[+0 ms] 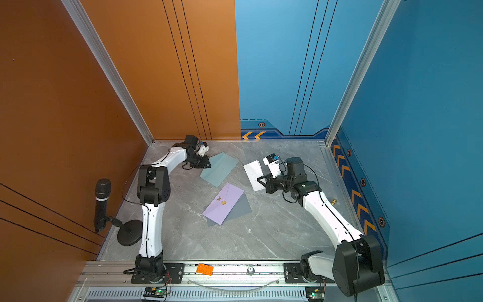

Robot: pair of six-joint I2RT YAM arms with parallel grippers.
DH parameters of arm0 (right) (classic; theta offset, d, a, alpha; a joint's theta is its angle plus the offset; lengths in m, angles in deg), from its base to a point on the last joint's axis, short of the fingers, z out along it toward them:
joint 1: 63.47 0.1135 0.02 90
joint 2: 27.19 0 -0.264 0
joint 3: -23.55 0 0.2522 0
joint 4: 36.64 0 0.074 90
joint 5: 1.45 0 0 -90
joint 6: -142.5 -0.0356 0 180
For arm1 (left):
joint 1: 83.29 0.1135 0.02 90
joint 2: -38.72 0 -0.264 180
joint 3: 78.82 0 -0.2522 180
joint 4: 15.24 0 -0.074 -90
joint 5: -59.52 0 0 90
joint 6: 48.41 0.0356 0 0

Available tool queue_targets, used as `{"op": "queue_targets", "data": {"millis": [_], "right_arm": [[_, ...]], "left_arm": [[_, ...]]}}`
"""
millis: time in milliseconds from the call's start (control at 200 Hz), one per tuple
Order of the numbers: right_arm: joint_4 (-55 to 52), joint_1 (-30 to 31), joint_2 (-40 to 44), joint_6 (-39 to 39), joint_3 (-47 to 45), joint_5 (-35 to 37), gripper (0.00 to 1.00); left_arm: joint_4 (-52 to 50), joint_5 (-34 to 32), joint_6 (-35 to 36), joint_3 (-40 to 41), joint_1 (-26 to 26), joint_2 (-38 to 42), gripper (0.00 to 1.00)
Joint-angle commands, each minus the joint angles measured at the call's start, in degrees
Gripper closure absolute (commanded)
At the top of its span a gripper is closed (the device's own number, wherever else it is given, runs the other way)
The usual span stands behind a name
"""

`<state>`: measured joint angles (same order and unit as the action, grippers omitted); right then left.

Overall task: Fold the letter paper in half and place it into the envelope
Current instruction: Pick up the envelope from the center of the board.

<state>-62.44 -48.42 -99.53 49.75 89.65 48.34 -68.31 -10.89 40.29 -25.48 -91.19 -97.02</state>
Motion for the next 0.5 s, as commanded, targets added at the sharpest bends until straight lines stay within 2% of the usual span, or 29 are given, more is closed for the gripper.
{"op": "queue_targets", "data": {"millis": [0,155,496], "right_arm": [[-1.21,-0.10,0.27,0.38,0.90,0.57,1.00],[-1.35,-0.09,0.68,0.37,0.83,0.59,1.00],[-1.67,-0.35,1.92,0.54,0.71,0.75,1.00]], "left_arm": [[-1.56,-0.65,-0.64,-2.14,-0.18,-1.53,0.79],[-1.45,-0.28,-1.51,-2.76,-0.17,-2.14,0.87],[-1.46,1.22,-1.40,-2.30,-0.17,-1.71,0.95]]}}
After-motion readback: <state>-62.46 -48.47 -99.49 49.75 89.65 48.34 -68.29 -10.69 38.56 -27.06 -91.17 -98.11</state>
